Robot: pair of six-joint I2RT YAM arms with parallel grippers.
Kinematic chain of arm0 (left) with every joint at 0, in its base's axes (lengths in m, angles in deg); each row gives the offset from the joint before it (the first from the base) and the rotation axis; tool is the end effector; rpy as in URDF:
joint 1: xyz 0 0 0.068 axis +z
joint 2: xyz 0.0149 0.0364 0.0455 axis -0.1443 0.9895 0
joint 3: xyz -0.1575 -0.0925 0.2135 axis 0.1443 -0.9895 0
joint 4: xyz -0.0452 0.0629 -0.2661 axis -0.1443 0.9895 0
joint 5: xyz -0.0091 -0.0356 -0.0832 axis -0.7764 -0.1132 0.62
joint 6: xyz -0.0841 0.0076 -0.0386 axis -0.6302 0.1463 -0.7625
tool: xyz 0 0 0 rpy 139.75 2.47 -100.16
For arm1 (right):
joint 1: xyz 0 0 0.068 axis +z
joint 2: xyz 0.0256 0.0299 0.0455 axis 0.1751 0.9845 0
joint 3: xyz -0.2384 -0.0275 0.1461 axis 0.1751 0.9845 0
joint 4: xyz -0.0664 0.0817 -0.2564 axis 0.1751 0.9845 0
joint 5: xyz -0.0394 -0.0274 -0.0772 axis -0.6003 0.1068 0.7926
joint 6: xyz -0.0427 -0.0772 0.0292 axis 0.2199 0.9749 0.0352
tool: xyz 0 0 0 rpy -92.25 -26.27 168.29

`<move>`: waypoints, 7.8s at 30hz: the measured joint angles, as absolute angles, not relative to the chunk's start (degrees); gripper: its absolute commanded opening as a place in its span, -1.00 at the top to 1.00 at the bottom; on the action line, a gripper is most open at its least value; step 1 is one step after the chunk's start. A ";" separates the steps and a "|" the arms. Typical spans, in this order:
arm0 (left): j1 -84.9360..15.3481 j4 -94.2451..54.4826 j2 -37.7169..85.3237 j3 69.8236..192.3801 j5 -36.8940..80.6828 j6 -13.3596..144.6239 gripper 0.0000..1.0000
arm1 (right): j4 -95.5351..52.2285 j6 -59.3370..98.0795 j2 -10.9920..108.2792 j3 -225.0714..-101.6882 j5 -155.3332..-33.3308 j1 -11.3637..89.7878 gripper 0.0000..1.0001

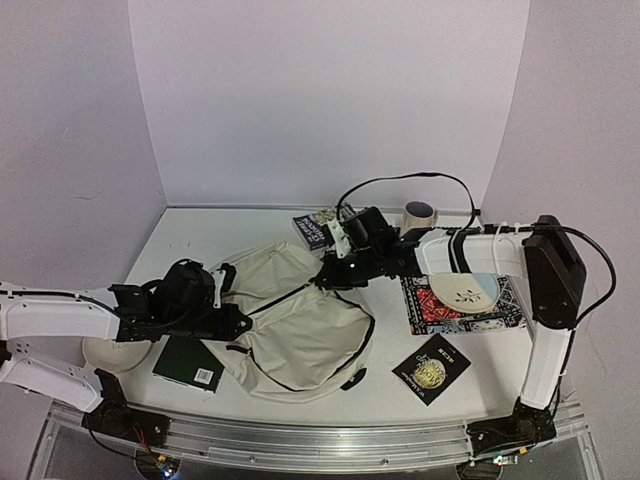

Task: Pack the student bag
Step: Zip the lower front pocket of the student bag, then pick up the book from the student bag, then pass from the right arm to the left, then pick up the largest pocket of the bag from the student bag.

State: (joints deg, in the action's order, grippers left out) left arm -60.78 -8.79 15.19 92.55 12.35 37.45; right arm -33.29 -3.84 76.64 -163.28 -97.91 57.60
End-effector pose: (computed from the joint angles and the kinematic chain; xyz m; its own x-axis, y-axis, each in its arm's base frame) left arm 0.1727 -0.2220 0.1651 -0.8149 0.0115 -0.5795 0.3404 0.8187 -0.4625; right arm 0.3287 0.3830 0.2166 -0.6465 0.0209 -0.7626 -0.6020 0.6000 0.5268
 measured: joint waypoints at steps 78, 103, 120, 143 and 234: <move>-60.67 -3.80 21.57 103.41 10.23 33.05 0.76 | -29.16 10.19 66.89 -162.31 -93.86 65.04 -0.24; -60.59 2.10 11.84 100.15 18.44 25.99 -0.12 | -31.27 5.33 74.20 -157.69 -89.35 76.55 -0.66; -60.59 1.94 10.07 92.52 16.65 17.43 -0.25 | -31.84 4.25 78.15 -158.20 -86.31 76.95 0.80; -60.61 -9.48 2.48 82.31 8.88 2.75 -0.85 | -41.93 4.56 70.28 -150.42 -89.67 75.87 1.00; -60.38 -28.27 18.81 98.38 18.16 5.37 1.00 | -31.00 22.86 70.20 -165.09 -71.55 79.27 0.11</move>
